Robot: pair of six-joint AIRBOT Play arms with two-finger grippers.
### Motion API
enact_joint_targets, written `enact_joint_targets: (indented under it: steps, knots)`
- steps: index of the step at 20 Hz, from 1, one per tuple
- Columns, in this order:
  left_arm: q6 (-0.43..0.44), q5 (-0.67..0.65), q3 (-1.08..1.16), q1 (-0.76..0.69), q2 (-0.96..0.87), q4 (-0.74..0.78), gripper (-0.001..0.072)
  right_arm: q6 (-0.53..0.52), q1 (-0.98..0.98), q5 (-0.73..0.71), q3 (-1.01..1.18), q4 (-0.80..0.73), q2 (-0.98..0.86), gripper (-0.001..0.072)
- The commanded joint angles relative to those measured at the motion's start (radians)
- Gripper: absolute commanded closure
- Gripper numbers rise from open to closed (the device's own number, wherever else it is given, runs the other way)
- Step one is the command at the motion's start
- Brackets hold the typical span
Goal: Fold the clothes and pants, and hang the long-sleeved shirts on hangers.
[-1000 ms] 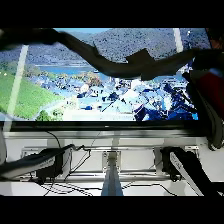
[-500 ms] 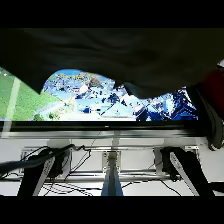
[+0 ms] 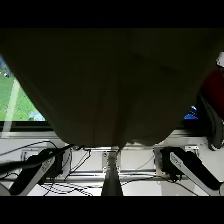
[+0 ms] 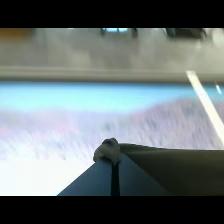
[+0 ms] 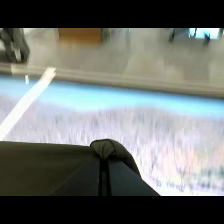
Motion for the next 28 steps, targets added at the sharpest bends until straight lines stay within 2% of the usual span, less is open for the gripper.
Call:
enact_joint_targets:
  steps: [1,6,10,12,14,17,19,21,22,23,24,25,26,27,28]
  knots:
    - [0.002,-0.072,-0.040,-0.044,-0.287,-0.034,0.0687,0.000,0.001,0.141,-0.002,-0.002,-0.263,0.0698]
    - [0.020,0.064,-0.040,-0.087,-0.654,-0.041,0.0687,0.000,0.001,0.034,-0.028,-0.002,-0.610,0.0698]
    - [0.020,0.220,-0.040,-0.101,-0.753,-0.048,0.0687,0.001,0.001,-0.118,-0.028,-0.002,-0.772,0.0698]
    - [0.020,0.241,-0.040,-0.101,-0.755,-0.048,0.0687,0.001,0.001,-0.129,-0.028,-0.003,-0.801,0.0698]
    - [0.020,0.192,-0.040,-0.099,-0.755,-0.042,0.0687,0.001,0.000,-0.082,-0.028,-0.013,-0.803,0.0698]
    - [0.020,-0.002,-0.040,-0.099,-0.755,0.027,0.0687,0.000,0.000,0.115,-0.028,-0.035,-0.803,0.0698]
    - [0.020,-0.174,-0.040,-0.099,-0.755,0.133,0.0687,0.000,0.000,0.279,-0.028,-0.079,-0.804,0.0698]
    - [0.020,-0.283,-0.040,-0.099,-0.757,0.252,0.0687,0.000,0.000,0.394,-0.028,-0.102,-0.804,0.0698]
    - [0.019,-0.292,-0.040,-0.099,-0.760,0.289,0.0666,-0.001,0.000,0.391,-0.028,-0.103,-0.804,0.0626]
    - [0.019,-0.291,-0.040,-0.099,-0.760,0.304,0.0440,-0.001,0.000,0.364,-0.028,-0.104,-0.804,0.0343]
    - [0.019,-0.288,-0.040,-0.099,-0.760,0.304,0.0086,-0.002,0.000,0.335,-0.028,-0.107,-0.804,0.0140]
    - [0.007,-0.282,-0.039,-0.099,-0.759,0.305,0.0020,-0.002,0.000,0.311,-0.027,-0.115,-0.803,0.0138]
    - [0.004,-0.284,-0.037,-0.097,-0.755,0.306,0.0022,-0.002,0.000,0.310,-0.026,-0.138,-0.803,0.0167]
    - [-0.009,-0.289,-0.037,-0.092,-0.746,0.305,0.0029,-0.002,0.000,0.327,-0.025,-0.187,-0.800,0.0168]
    - [-0.022,-0.303,-0.037,-0.082,-0.729,0.305,0.0105,-0.001,-0.004,0.364,-0.028,-0.246,-0.790,0.0168]
